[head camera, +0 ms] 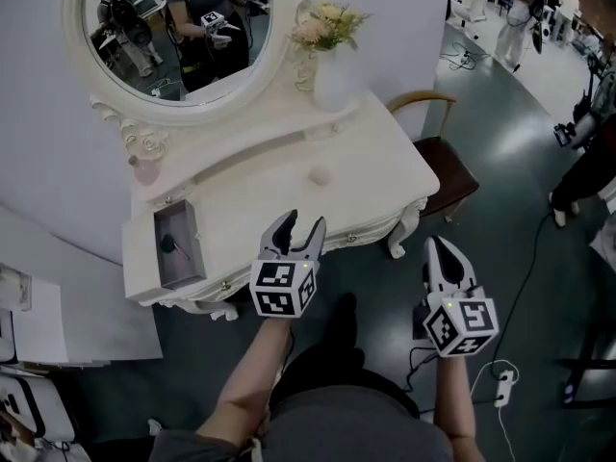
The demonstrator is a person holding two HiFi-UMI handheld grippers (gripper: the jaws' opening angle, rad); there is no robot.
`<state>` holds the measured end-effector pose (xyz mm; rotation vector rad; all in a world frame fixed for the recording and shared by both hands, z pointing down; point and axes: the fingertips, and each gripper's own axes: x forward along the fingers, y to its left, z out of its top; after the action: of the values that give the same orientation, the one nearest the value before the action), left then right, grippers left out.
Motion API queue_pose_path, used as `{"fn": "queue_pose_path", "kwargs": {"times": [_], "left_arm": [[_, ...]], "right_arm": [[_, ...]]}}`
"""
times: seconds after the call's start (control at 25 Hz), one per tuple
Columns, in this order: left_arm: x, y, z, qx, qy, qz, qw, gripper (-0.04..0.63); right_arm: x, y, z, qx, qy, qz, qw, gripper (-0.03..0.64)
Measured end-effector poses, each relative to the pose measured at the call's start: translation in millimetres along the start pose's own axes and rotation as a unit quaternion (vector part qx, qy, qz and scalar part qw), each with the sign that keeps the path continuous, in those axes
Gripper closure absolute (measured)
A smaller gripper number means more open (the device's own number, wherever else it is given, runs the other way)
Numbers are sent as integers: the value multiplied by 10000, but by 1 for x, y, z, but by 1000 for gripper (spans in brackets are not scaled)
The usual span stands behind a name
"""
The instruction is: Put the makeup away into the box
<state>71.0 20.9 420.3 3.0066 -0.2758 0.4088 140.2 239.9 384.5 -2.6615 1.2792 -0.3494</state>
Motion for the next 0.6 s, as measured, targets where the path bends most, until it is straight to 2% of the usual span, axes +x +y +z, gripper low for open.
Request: {"fn": "queue_pose_path", "kwargs": {"times": [0.24,0.6], "left_arm": [[54,28,2,34,169,70,9998,366],[123,62,0,19,425,-101,9990,347]], "right_arm": [[58,-8,9,-53,118,72,9999,612],[134,-16,19,-91,256,13,9996,612]]}}
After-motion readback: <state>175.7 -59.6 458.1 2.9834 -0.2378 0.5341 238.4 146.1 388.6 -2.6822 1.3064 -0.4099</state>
